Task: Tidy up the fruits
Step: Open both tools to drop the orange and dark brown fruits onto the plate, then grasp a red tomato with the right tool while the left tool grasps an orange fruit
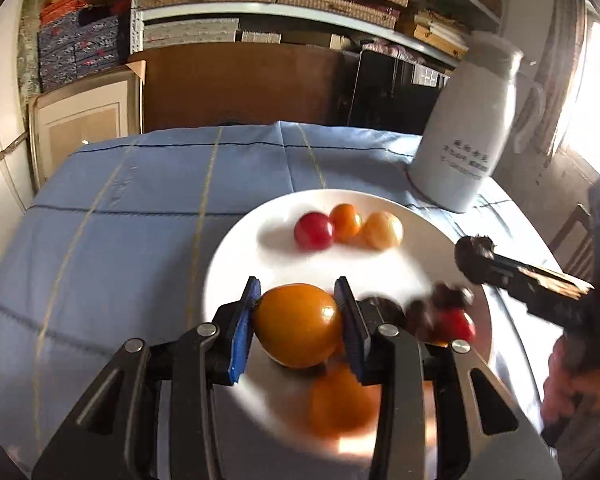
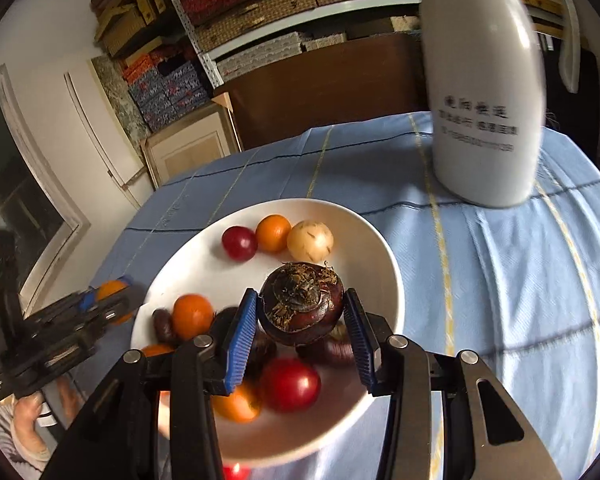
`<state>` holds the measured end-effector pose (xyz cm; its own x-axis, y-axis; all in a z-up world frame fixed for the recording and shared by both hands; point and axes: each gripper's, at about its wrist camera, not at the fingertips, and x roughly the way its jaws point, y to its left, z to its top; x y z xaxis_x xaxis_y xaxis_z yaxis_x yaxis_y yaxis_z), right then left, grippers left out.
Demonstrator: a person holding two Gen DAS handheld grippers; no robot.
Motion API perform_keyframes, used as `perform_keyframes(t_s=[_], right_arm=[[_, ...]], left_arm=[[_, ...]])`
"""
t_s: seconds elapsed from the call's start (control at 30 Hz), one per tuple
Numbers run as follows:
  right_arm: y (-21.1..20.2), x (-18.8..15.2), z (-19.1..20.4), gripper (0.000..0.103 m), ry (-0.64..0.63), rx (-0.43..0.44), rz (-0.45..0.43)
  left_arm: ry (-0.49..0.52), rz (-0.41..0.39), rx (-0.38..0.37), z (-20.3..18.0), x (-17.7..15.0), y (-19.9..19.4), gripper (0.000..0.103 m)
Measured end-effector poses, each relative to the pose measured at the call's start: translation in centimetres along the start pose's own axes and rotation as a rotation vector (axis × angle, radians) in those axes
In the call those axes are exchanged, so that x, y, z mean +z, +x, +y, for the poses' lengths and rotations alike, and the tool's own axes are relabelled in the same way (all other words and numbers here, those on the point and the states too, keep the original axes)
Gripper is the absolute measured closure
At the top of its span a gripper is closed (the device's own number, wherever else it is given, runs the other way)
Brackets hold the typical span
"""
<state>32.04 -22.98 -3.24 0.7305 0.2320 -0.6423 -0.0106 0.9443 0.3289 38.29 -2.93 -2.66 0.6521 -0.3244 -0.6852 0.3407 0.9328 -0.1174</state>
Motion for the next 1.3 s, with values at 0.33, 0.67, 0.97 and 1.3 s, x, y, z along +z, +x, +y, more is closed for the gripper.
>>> perform_keyframes(t_s=[0.33, 0.67, 0.97, 1.3], right_arm=[[1.9, 0.5, 0.1, 0.053, 0.016, 0.042, -0.001], [-4.0, -1.9, 3.4, 0.037, -0.065, 0.014, -0.068], [-7.8, -10.1, 1.5, 0.025, -0.024, -0.010, -0.046], [-7.1, -13.0, 3.4, 0.025, -0.161, -0.071, -0.011]], left_arm=[[0.044, -0.050, 0.087, -1.0, 0.2, 1.4, 0.011], [0.042, -0.064, 0.165, -1.2, -6.1, -4.7, 0.005], [0.114, -0.121, 0.177, -4.1, -14.8, -11.6, 0.005], [-0.049, -0.068, 0.125, -1.6, -18.0, -14.0, 0.005]])
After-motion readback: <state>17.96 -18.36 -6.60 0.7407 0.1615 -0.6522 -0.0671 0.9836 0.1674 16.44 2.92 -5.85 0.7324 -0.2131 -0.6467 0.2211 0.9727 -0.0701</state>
